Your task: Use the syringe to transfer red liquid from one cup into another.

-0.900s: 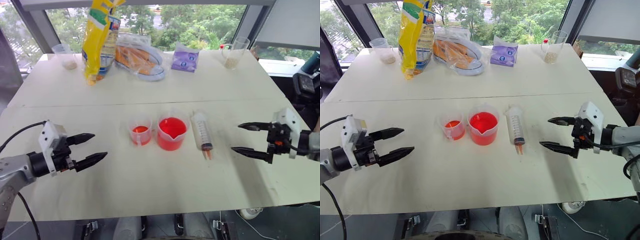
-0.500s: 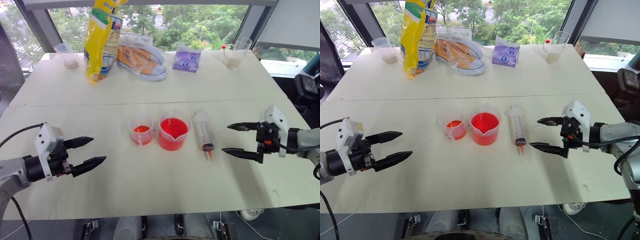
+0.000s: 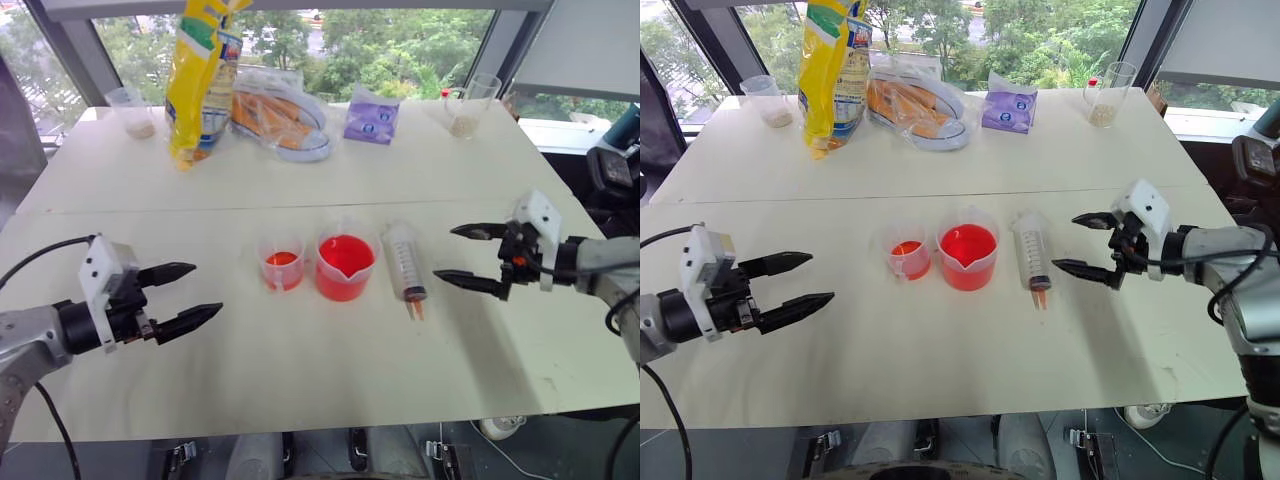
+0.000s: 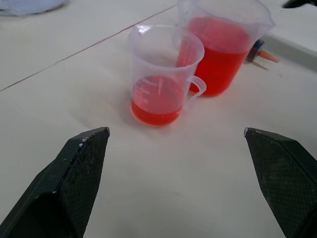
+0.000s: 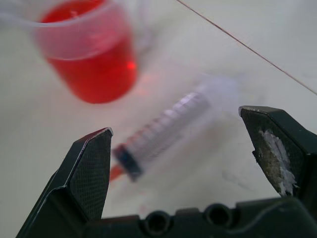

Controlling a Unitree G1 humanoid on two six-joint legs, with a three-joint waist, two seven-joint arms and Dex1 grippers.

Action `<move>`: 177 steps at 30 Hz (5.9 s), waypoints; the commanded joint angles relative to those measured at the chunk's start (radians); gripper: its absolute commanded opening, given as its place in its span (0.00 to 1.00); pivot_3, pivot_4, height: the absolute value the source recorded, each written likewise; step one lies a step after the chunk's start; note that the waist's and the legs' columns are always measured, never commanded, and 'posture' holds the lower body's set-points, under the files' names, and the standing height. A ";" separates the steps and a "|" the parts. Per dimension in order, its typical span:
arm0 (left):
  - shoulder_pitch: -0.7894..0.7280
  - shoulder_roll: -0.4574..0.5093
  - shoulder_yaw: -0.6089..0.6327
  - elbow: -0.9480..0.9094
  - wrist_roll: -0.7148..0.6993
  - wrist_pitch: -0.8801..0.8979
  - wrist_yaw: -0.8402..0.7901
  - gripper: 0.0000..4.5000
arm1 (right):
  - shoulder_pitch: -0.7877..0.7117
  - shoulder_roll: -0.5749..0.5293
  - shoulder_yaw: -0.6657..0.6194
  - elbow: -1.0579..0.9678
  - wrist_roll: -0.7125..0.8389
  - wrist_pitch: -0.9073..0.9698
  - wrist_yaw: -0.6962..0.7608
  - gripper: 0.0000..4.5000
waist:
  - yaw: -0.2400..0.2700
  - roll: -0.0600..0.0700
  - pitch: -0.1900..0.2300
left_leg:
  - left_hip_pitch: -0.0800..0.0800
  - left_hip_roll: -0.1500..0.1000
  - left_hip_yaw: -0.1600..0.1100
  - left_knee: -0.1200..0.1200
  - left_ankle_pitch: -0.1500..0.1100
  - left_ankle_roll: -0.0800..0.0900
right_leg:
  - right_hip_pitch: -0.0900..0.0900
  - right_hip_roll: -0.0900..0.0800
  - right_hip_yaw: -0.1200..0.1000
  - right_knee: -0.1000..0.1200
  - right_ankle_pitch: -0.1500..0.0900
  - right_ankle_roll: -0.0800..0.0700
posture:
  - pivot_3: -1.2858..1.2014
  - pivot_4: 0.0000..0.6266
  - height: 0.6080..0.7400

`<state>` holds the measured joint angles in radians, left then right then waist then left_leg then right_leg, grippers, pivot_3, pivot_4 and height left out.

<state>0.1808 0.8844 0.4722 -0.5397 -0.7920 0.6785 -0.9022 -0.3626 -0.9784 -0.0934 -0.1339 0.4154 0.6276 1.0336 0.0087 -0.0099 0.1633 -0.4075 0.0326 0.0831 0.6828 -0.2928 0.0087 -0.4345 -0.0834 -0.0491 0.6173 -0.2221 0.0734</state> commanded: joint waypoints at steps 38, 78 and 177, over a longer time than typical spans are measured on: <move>0.026 -0.070 -0.025 -0.068 0.093 -0.074 0.070 1.00 | -0.773 0.482 0.607 0.651 -0.226 0.871 -0.439 0.89 | -0.028 -0.001 0.000 | -0.004 0.000 0.002 -0.001 0.000 0.000 | -0.005 0.000 0.001 0.003 0.001 0.000 | 0.52 0.24 1.00; -0.580 0.078 -0.055 0.195 -0.179 0.096 -0.008 1.00 | -0.582 0.544 -0.241 -0.169 0.254 0.364 -0.381 0.32 | -0.020 0.002 0.002 | -0.007 0.000 -0.001 -0.002 0.001 -0.002 | -0.005 0.003 -0.003 0.002 0.004 0.004 | 0.52 0.24 1.00; -1.090 -0.293 -0.439 0.394 0.031 0.131 -0.015 0.01 | -0.045 0.666 0.197 -0.153 0.069 -0.262 -0.262 0.32 | -0.024 0.000 0.005 | 0.000 -0.002 -0.004 0.001 0.004 -0.005 | 0.001 0.004 -0.003 0.008 0.004 0.005 | 0.52 0.24 1.00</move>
<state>-0.9053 0.5735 -0.0158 -0.1114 -0.7728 0.8427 -0.9188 -0.3877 -0.3072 0.0733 -0.2402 0.4769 0.3597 0.7491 -0.0158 -0.0104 0.1680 -0.4071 0.0312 0.0791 0.6834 -0.2892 0.0039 -0.4339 -0.0797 -0.0521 0.6258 -0.2183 0.0785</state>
